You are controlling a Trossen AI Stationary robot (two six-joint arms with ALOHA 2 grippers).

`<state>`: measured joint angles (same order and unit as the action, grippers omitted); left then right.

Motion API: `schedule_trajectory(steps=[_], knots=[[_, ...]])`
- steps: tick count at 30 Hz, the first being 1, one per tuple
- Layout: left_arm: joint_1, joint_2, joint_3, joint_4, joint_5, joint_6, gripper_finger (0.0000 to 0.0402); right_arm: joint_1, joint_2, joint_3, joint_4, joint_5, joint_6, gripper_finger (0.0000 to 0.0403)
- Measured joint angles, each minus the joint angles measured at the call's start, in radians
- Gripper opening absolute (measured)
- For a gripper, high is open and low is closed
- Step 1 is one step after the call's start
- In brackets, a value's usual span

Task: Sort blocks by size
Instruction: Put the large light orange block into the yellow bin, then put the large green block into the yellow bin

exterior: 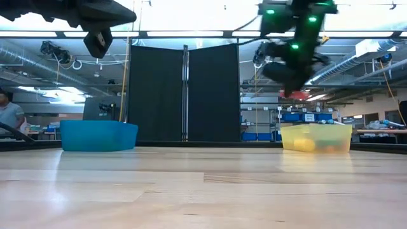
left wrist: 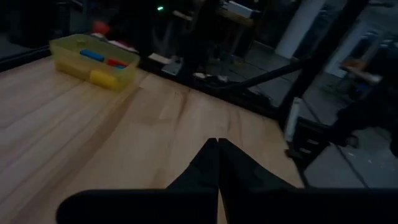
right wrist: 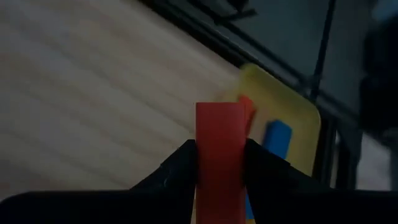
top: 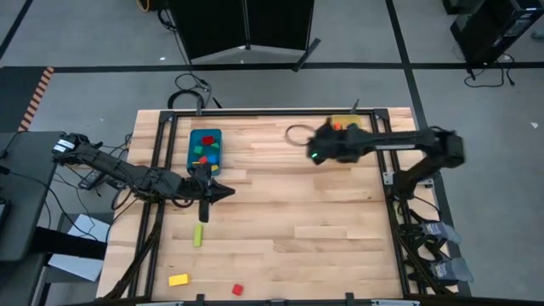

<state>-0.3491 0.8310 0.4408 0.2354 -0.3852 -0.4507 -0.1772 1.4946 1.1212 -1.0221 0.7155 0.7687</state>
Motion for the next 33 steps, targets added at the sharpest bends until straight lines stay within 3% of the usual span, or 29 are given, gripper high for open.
schedule_trajectory(steps=[4, 9, 20, 23, 27, 33], knots=[[0.000, 0.000, 0.000, -0.006, -0.056, -0.001, 0.0006, -0.107, -0.155, -0.161, 0.090, -0.035, 0.024, 0.0119], [0.000, 0.000, 0.000, -0.005, -0.110, -0.006, 0.0006, -0.235, -0.239, -0.263, 0.182, -0.062, -0.024, 0.0130], [0.000, 0.000, 0.000, -0.045, -0.214, -0.061, 0.0006, -0.315, -0.302, -0.310, 0.358, -0.119, -0.197, 0.0236], [0.001, 0.016, 0.000, -0.048, -0.223, -0.045, 0.0018, -0.290, -0.326, -0.310, 0.389, -0.136, -0.225, 0.0258], [0.001, 0.053, 0.018, -0.100, -0.111, -0.011, 0.0065, -0.193, -0.360, -0.310, 0.486, -0.171, -0.269, 0.0275], [-0.023, 0.149, 0.179, -0.556, 0.041, -0.150, 0.0158, 0.023, -0.363, -0.310, 0.629, -0.172, -0.273, 0.0276]])
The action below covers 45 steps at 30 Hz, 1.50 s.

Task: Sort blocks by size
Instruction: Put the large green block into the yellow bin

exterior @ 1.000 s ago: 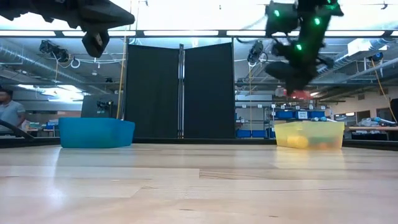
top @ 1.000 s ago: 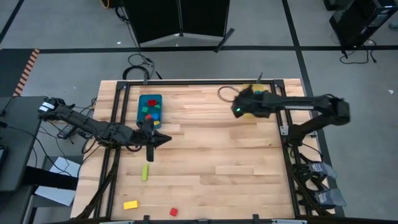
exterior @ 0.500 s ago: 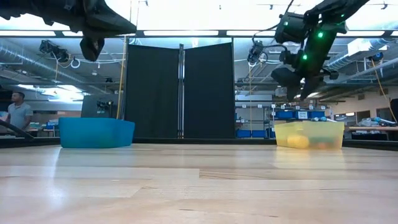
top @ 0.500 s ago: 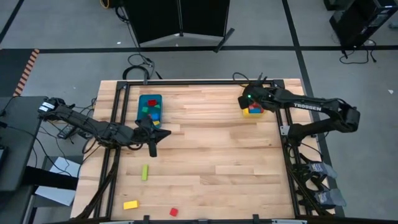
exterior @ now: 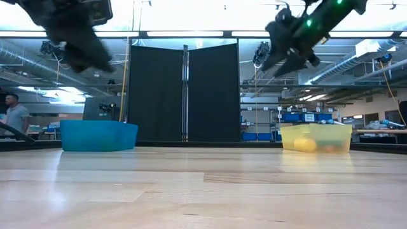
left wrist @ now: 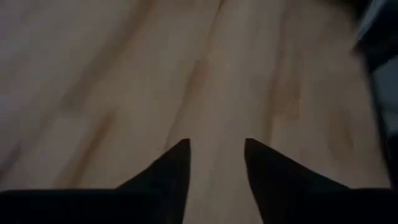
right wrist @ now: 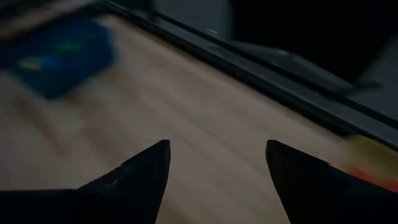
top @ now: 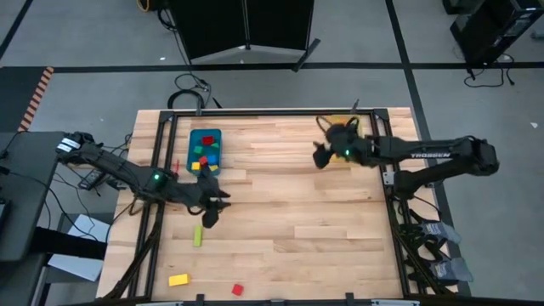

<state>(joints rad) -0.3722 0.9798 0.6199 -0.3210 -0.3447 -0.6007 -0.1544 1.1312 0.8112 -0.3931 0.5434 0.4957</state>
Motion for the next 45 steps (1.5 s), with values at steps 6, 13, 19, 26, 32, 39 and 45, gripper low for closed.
schedule_trajectory(steps=[6, 13, 19, 26, 32, 39, 45], knots=[[-0.075, 0.127, 0.182, -0.480, 0.070, -0.371, 0.0189, 0.208, 0.063, 0.000, 0.188, 0.016, 0.008, 0.0264], [-0.214, 0.247, 0.245, -0.699, 0.192, -0.592, 0.0170, 0.345, 0.196, 0.000, 0.417, 0.074, -0.001, 0.0252], [-0.327, 0.291, 0.245, -0.754, 0.172, -0.851, 0.0168, 0.363, 0.305, 0.000, 0.566, 0.092, -0.022, 0.0250], [-0.399, 0.347, 0.245, -0.760, 0.133, -1.132, 0.0174, 0.362, 0.373, 0.000, 0.644, 0.082, -0.047, 0.0251], [-0.410, 0.430, 0.245, -0.752, 0.166, -1.237, 0.0218, 0.361, 0.364, 0.000, 0.656, 0.079, -0.073, 0.0246], [-0.409, 0.515, 0.244, -0.617, 0.205, -1.242, 0.0285, 0.361, 0.360, 0.000, 0.672, 0.076, -0.105, 0.0241], [-0.409, 0.583, 0.244, -0.561, 0.217, -1.240, 0.0317, 0.361, 0.360, 0.000, 0.690, 0.076, -0.111, 0.0241]])
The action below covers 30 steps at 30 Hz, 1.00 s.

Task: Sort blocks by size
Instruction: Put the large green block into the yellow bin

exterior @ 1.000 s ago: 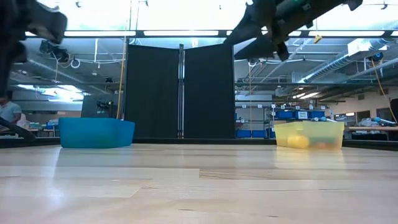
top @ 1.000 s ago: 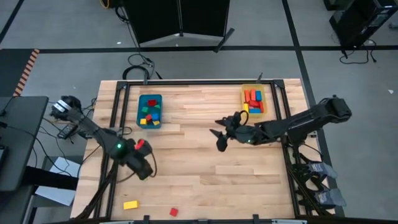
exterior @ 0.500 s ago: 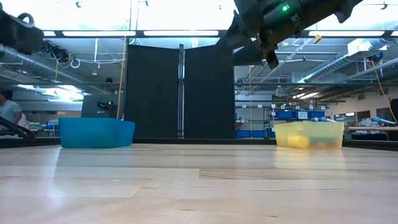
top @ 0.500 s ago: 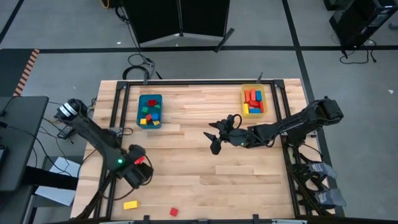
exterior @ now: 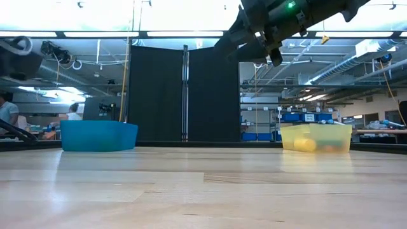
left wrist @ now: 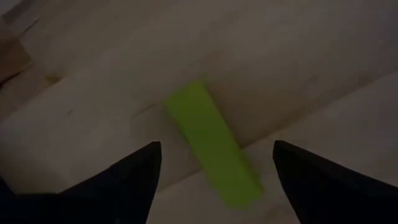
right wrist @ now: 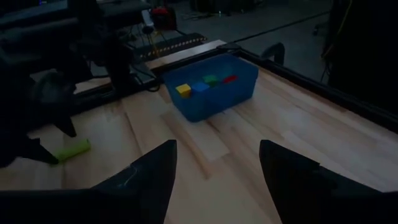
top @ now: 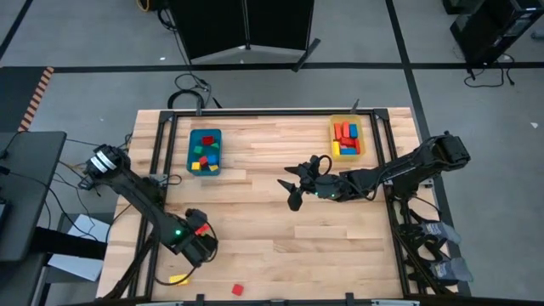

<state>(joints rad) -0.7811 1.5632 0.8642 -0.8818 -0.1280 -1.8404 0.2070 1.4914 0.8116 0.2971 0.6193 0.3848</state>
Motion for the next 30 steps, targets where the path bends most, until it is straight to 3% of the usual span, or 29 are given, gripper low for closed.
schedule_trajectory(steps=[9, 15, 23, 30], knots=[[0.000, 0.068, 0.000, 0.020, 0.027, 0.029, 0.0294, 0.002, 0.000, 0.000, 0.019, -0.003, -0.003, 0.0236], [-0.001, 0.063, -0.064, 0.148, 0.007, 0.036, 0.0219, 0.002, 0.000, 0.000, 0.021, -0.003, -0.003, 0.0233], [-0.002, 0.062, -0.072, 0.178, -0.035, 0.132, 0.0102, 0.002, 0.000, 0.000, 0.023, -0.003, -0.020, 0.0223], [0.010, 0.078, -0.010, 0.173, -0.205, 0.300, 0.0105, 0.010, -0.011, 0.000, 0.024, -0.003, -0.075, 0.0218]])
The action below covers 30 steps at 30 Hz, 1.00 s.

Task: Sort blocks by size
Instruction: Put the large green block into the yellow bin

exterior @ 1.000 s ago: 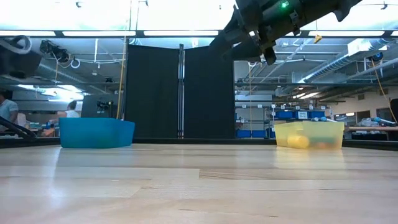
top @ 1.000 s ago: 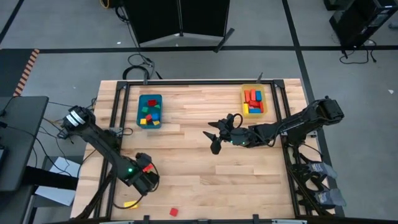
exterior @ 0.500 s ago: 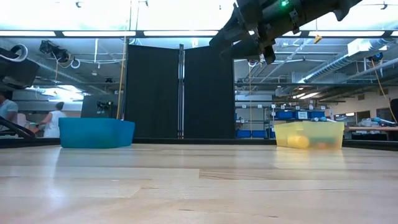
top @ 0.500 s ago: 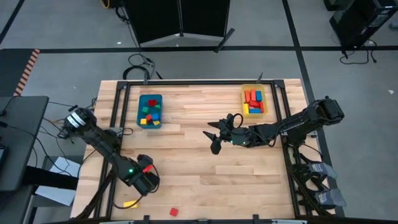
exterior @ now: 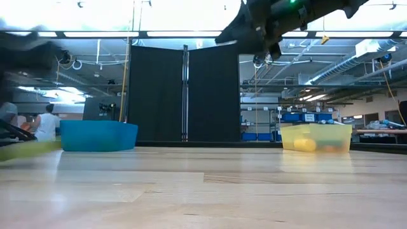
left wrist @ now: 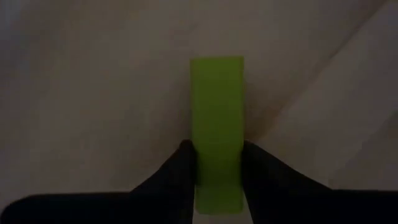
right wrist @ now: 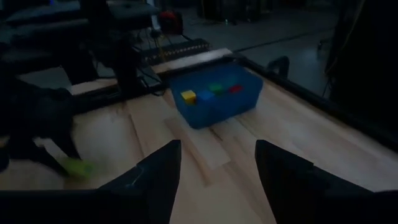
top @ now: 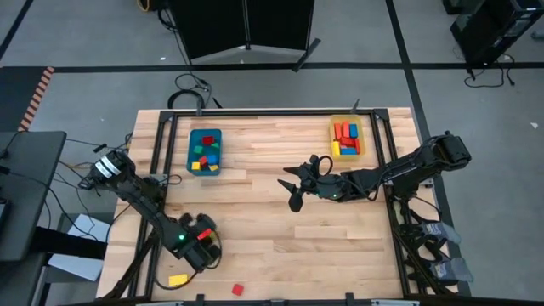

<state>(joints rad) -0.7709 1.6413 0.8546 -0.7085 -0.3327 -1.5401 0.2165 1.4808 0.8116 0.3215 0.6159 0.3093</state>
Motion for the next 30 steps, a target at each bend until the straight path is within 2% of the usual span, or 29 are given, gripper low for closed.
schedule_trajectory(steps=[1, 4, 8, 11, 15, 18, 23, 27, 30], knots=[[0.011, 0.006, 0.018, 0.022, -0.074, 0.031, 0.0105, 0.003, -0.008, 0.000, 0.007, 0.000, -0.015, 0.0217], [0.063, -0.002, 0.051, 0.085, -0.201, 0.154, 0.0105, 0.016, -0.046, 0.000, 0.030, 0.001, -0.061, 0.0217], [0.184, 0.000, 0.088, 0.273, -0.261, 0.454, 0.0105, 0.043, -0.121, 0.001, 0.087, 0.001, -0.165, 0.0216], [0.321, 0.000, 0.096, 0.510, -0.278, 0.735, 0.0105, 0.072, -0.195, 0.001, 0.154, 0.002, -0.255, 0.0213], [0.504, 0.018, 0.102, 0.851, -0.142, 1.052, 0.0105, 0.127, -0.295, 0.001, 0.218, 0.004, -0.345, 0.0211], [0.645, 0.075, 0.136, 1.029, -0.009, 1.165, 0.0105, 0.170, -0.353, 0.001, 0.233, 0.004, -0.391, 0.0210], [0.820, 0.256, 0.324, 1.095, 0.266, 1.220, 0.0105, 0.215, -0.382, 0.002, 0.253, 0.035, -0.423, 0.0210], [0.901, 0.433, 0.556, 1.083, 0.394, 1.214, 0.0105, 0.229, -0.373, 0.001, 0.255, 0.067, -0.440, 0.0210], [0.938, 0.558, 0.740, 1.061, 0.432, 1.197, 0.0105, 0.235, -0.365, 0.000, 0.252, 0.080, -0.440, 0.0210]])
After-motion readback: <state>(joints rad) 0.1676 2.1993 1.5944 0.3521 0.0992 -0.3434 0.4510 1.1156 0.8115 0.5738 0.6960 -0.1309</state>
